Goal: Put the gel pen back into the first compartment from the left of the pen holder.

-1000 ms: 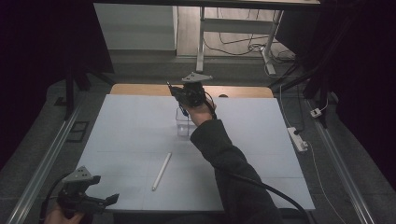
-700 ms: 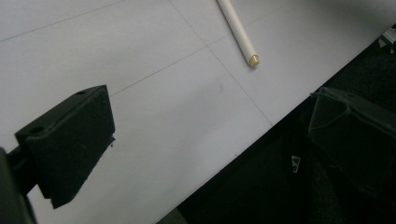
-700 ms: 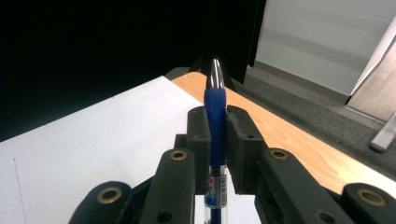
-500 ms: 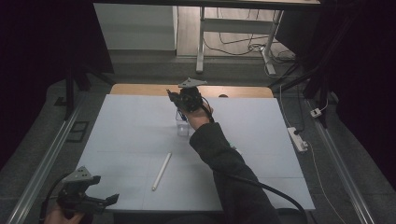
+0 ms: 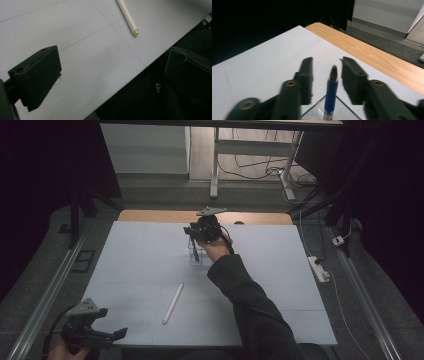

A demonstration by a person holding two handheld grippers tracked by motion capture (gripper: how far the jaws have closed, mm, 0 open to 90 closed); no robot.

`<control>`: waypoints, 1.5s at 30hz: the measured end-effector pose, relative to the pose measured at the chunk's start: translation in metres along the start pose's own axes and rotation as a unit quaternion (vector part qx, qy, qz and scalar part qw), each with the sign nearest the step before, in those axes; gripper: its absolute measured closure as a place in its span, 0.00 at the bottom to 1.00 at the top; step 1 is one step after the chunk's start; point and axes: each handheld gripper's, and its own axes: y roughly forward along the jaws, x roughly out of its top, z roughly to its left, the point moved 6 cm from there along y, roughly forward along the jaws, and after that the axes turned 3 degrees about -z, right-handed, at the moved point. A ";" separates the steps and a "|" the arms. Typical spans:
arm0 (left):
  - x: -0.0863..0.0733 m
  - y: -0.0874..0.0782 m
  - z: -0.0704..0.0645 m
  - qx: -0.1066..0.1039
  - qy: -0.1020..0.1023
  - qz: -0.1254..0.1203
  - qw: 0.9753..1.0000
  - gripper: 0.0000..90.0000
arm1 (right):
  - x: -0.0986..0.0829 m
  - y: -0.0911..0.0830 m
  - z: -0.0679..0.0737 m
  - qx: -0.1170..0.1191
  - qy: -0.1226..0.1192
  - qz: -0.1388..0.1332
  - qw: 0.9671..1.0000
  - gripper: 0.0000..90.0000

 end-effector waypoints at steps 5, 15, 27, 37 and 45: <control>0.000 0.000 0.000 0.000 0.001 0.001 1.000 0.01 | 0.005 -0.008 0.000 0.001 -0.011 0.019 1.000 0.48; 0.000 0.000 0.000 0.000 0.001 0.001 1.000 0.00 | 0.005 -0.027 0.005 0.014 -0.045 0.054 0.997 0.21; 0.001 -0.002 0.001 -0.001 -0.001 -0.011 1.000 0.00 | -0.012 -0.067 0.010 0.012 -0.105 0.097 0.990 0.05; 0.004 -0.004 0.000 0.007 0.004 -0.029 1.000 0.00 | -0.037 -0.119 0.010 0.008 -0.073 0.098 0.992 0.00; 0.004 -0.005 0.001 0.002 -0.001 -0.030 1.000 0.00 | -0.066 -0.165 0.015 0.006 -0.042 0.091 0.995 0.00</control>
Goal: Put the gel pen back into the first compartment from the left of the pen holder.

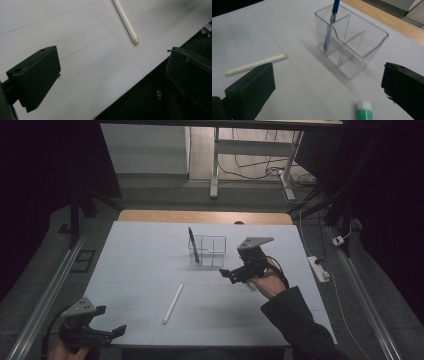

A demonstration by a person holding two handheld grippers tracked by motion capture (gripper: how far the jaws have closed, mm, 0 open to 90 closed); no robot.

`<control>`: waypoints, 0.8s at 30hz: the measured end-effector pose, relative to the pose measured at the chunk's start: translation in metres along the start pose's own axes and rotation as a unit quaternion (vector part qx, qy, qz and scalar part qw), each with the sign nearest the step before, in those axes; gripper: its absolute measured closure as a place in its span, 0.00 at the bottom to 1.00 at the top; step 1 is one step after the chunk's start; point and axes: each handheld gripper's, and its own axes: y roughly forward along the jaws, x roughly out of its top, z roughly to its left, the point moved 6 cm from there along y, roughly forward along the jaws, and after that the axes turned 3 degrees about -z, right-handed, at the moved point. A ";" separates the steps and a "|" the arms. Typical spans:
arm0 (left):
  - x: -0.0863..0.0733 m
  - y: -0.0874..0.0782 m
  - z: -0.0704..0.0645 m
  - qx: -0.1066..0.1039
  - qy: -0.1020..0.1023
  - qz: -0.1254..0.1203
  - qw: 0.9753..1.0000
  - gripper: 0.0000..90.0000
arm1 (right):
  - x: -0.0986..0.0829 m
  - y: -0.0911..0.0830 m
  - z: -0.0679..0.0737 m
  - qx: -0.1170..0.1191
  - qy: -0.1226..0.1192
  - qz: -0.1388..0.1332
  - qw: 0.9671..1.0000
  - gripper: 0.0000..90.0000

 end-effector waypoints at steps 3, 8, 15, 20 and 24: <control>0.000 0.000 -0.001 -0.009 0.003 0.001 1.000 0.00 | -0.015 -0.015 0.001 -0.008 0.010 0.007 1.000 0.00; 0.001 0.001 -0.001 -0.022 0.005 0.001 1.000 0.00 | -0.041 -0.040 0.006 -0.013 0.034 0.015 0.999 0.00; 0.002 0.001 0.000 -0.031 0.009 -0.011 0.999 0.00 | -0.082 -0.076 0.012 -0.045 0.067 0.021 0.997 0.00; 0.003 0.002 0.000 -0.030 0.011 -0.010 0.999 0.00 | -0.108 -0.093 0.019 -0.066 0.089 0.033 0.993 0.00; 0.003 0.003 0.000 -0.030 0.010 -0.006 0.999 0.00 | -0.122 -0.104 0.023 -0.078 0.102 0.039 0.991 0.00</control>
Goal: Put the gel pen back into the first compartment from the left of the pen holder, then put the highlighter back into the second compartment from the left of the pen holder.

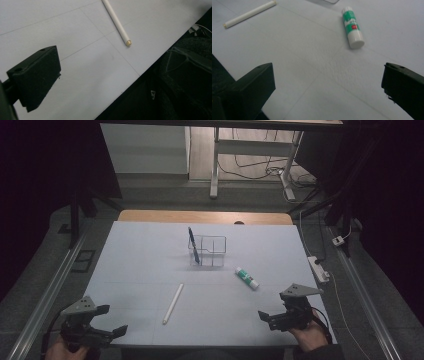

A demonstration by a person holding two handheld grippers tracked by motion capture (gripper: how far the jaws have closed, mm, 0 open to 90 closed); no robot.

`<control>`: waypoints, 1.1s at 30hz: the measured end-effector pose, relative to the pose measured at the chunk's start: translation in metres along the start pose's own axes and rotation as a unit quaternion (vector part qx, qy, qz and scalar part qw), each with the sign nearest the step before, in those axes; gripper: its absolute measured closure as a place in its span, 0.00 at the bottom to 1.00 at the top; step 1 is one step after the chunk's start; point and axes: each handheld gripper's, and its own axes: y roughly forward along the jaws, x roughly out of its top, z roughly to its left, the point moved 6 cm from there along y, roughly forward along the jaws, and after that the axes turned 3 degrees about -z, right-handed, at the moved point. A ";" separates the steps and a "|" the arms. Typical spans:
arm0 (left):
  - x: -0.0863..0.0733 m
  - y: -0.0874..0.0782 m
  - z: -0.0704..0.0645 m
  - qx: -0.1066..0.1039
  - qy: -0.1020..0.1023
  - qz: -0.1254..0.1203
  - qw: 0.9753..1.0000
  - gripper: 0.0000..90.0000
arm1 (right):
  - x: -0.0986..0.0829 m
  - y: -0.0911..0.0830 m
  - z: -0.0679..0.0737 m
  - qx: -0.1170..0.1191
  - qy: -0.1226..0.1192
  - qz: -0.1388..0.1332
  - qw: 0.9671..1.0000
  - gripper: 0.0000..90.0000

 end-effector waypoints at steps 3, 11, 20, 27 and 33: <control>0.000 0.001 0.000 0.006 -0.002 0.004 1.000 0.00 | -0.010 -0.006 0.000 0.001 0.012 0.007 1.000 0.00; 0.002 0.002 0.001 0.015 0.007 -0.002 1.000 0.00 | -0.019 -0.009 -0.003 0.001 0.027 0.016 1.000 0.00; 0.013 0.012 -0.005 0.012 0.054 -0.010 0.998 0.00 | -0.021 -0.012 -0.003 0.014 0.032 0.015 0.999 0.00; 0.027 0.027 -0.014 -0.010 0.078 -0.010 0.997 0.00 | -0.021 -0.012 -0.002 0.018 0.027 0.016 0.999 0.00; 0.034 0.044 -0.012 -0.011 0.080 0.002 0.997 0.00 | -0.021 -0.011 -0.001 0.019 0.022 0.021 0.999 0.00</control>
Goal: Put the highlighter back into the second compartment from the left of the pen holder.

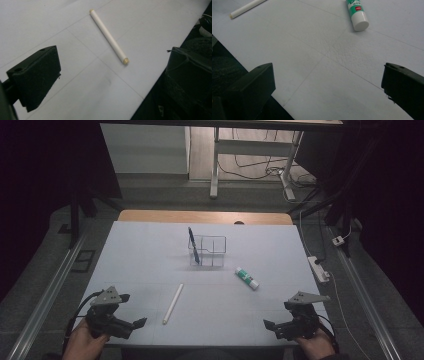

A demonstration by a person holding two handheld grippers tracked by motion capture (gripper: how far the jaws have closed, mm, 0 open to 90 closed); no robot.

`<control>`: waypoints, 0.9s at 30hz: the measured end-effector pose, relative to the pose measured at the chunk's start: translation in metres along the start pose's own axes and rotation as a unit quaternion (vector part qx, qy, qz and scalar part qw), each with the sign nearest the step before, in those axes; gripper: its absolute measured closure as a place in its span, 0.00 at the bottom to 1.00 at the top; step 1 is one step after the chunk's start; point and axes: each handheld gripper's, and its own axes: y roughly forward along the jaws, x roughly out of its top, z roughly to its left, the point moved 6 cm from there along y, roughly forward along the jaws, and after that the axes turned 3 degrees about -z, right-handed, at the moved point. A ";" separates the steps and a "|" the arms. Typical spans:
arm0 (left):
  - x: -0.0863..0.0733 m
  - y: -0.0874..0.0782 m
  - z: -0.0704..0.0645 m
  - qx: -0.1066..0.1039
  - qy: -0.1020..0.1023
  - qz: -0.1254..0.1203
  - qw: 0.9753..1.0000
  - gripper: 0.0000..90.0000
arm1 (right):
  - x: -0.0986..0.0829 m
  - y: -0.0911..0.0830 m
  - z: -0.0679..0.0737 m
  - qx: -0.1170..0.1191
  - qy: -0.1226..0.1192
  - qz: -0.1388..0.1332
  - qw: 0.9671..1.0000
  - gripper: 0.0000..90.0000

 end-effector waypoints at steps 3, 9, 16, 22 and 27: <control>0.006 0.010 0.002 0.007 0.008 0.005 1.000 0.00 | 0.000 0.001 0.001 0.002 -0.001 0.003 1.000 0.00; 0.022 0.031 0.008 0.008 -0.003 0.011 1.000 0.00 | -0.001 0.001 0.001 0.008 -0.002 0.008 1.000 0.00; 0.039 0.060 0.009 0.034 -0.013 0.042 0.998 0.00 | -0.001 0.002 0.001 0.009 -0.002 0.010 1.000 0.00; 0.045 0.090 0.009 0.061 -0.013 0.086 0.994 0.00 | -0.001 0.003 0.002 0.005 -0.009 0.015 1.000 0.00; 0.049 0.111 0.008 0.041 -0.022 0.112 0.993 0.00 | -0.001 0.003 0.002 0.008 -0.011 0.018 1.000 0.00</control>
